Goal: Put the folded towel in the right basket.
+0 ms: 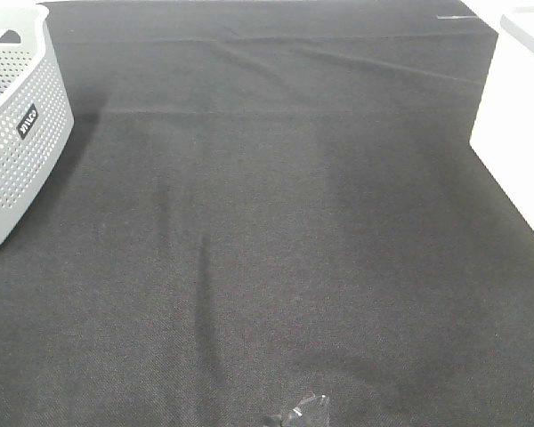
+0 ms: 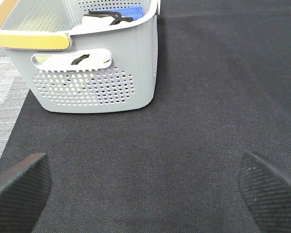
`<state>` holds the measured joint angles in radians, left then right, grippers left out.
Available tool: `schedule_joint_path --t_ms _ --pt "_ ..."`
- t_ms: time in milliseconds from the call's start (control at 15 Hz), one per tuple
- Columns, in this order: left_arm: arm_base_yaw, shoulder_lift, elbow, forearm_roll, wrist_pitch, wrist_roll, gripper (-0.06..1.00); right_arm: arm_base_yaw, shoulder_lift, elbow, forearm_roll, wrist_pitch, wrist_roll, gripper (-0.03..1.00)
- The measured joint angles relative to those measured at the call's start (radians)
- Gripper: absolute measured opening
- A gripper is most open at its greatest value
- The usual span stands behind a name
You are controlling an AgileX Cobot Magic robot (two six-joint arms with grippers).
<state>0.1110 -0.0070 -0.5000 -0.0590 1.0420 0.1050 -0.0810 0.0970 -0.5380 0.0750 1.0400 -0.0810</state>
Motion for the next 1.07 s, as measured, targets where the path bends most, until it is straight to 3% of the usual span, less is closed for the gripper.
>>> schedule_joint_path --t_ms 467,1067 --pt "0.000 0.000 0.000 0.000 0.000 0.000 0.98 0.076 -0.100 0.019 0.008 0.012 -0.016 0.96" --pt "0.000 0.000 0.000 0.000 0.000 0.000 0.98 0.076 -0.100 0.034 0.011 0.020 -0.008 0.96"
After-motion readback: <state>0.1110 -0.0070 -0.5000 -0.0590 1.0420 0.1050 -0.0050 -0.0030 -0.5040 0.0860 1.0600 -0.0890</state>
